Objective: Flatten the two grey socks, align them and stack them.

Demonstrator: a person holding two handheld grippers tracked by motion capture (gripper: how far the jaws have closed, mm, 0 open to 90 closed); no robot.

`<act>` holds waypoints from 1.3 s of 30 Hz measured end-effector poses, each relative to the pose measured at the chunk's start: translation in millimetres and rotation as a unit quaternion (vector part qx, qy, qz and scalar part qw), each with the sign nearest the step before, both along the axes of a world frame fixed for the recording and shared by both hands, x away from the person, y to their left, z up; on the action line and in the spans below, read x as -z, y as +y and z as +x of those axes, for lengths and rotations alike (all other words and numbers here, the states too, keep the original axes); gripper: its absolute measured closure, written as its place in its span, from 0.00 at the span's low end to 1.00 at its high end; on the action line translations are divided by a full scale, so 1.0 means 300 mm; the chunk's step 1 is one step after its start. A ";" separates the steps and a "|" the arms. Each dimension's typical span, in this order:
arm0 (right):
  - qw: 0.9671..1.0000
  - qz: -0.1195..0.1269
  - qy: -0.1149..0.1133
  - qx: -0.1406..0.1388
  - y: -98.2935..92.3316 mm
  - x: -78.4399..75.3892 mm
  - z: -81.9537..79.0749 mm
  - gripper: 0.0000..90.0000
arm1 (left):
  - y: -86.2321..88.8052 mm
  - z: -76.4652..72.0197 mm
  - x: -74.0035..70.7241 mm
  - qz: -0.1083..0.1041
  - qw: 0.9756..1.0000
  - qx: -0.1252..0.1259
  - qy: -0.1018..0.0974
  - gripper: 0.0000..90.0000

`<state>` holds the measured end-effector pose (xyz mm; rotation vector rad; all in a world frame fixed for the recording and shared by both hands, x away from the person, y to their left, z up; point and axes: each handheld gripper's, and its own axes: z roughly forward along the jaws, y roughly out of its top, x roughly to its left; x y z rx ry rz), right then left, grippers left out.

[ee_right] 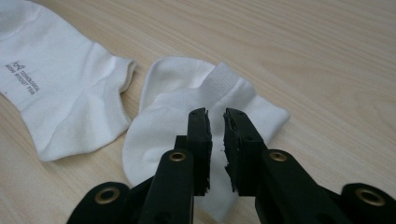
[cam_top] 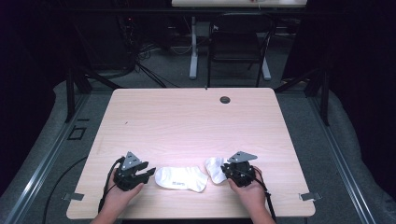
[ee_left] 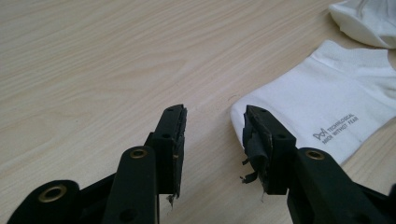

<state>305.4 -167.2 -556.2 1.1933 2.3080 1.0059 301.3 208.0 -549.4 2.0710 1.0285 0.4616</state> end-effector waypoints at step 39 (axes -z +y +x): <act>0.996 -0.033 0.027 -0.074 0.161 0.054 0.113 1.00 | -0.031 0.002 0.013 0.004 1.000 0.015 0.001 0.64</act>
